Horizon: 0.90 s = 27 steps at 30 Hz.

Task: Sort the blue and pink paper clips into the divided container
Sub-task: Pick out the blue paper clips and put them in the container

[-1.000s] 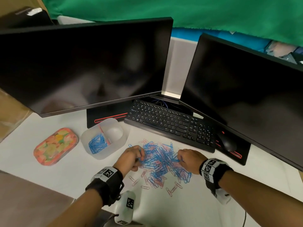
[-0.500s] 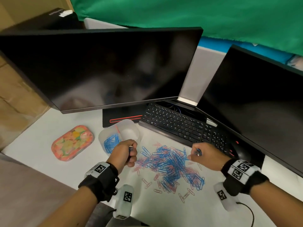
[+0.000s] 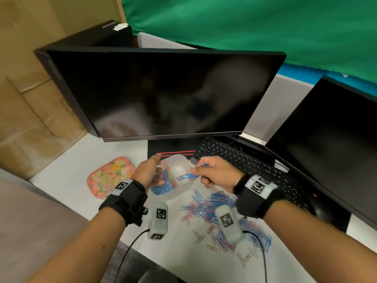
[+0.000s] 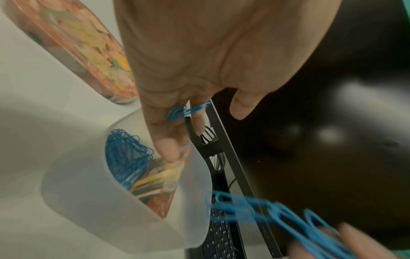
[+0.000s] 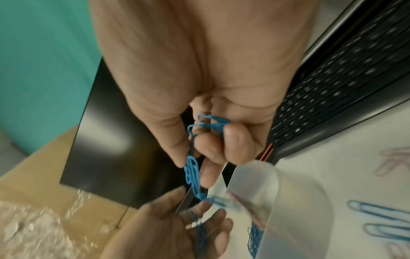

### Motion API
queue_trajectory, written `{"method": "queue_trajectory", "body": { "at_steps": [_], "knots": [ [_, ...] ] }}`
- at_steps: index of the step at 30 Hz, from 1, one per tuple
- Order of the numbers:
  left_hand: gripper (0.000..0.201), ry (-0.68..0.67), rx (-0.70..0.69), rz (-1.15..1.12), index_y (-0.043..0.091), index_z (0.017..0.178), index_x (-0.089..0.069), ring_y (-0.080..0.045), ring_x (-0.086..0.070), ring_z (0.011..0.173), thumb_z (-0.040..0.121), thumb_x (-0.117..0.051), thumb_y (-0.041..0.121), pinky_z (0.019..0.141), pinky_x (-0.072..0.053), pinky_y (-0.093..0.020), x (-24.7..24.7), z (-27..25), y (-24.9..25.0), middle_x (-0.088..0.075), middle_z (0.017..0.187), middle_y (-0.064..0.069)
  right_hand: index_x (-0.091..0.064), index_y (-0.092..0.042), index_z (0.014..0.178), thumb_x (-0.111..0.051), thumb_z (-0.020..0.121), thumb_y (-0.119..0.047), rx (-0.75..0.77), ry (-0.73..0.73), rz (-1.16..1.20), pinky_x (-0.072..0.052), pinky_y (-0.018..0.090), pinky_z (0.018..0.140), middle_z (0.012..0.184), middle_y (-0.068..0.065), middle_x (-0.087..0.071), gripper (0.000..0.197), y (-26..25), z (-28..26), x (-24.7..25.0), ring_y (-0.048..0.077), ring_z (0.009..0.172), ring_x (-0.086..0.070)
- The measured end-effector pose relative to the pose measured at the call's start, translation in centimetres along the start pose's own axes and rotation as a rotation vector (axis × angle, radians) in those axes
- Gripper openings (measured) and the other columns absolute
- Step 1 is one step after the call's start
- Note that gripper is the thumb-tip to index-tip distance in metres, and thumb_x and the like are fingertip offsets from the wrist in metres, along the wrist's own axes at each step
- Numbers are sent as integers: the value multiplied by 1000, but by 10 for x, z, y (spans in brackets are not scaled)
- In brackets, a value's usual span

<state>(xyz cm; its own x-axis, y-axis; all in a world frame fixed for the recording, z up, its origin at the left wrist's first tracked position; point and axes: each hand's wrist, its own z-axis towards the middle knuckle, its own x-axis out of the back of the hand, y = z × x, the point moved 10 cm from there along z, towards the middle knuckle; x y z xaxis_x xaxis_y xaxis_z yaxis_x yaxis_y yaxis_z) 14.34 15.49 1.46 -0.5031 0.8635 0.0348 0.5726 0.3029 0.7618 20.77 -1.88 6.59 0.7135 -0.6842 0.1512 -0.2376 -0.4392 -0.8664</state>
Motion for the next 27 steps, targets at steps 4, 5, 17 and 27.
{"method": "queue_trajectory", "body": {
  "at_steps": [4, 5, 17, 27],
  "knots": [
    [39, 31, -71, 89, 11, 130, -50, -28, -45, 118, 98, -44, 33, 92, -46, -38, 6, 0, 11, -45, 126, -12, -56, -11, 67, -61, 88, -14, 7, 39, -264, -44, 27, 44, 79, 23, -70, 22, -14, 43, -38, 19, 47, -51],
    [35, 37, -98, 105, 12, 127, -51, -26, -45, 115, 98, -44, 32, 95, -45, -38, 7, -1, 14, -46, 124, -11, -57, -10, 66, -60, 86, -12, -3, 47, -302, -50, 31, 49, 76, 23, -69, 21, -15, 51, -44, 21, 48, -54],
    [21, -30, -544, 382, 18, 82, -66, -7, -64, 64, 91, -50, 8, 65, -51, -19, -17, -27, 28, -67, 76, 0, -68, -13, 109, -63, 78, -9, 20, 122, -345, -53, 34, 78, 90, 6, -69, 31, 4, 51, -13, 18, 76, -64],
    [16, -303, -644, 1128, 24, 84, -66, -16, -61, 84, 81, -58, 12, 76, -43, -22, -100, -13, -61, -67, 89, 1, -70, -17, 88, -50, 87, -7, -155, 322, -458, -41, 17, 72, 91, -6, -63, 22, 149, -74, 98, 12, 89, -59]
  ]
}}
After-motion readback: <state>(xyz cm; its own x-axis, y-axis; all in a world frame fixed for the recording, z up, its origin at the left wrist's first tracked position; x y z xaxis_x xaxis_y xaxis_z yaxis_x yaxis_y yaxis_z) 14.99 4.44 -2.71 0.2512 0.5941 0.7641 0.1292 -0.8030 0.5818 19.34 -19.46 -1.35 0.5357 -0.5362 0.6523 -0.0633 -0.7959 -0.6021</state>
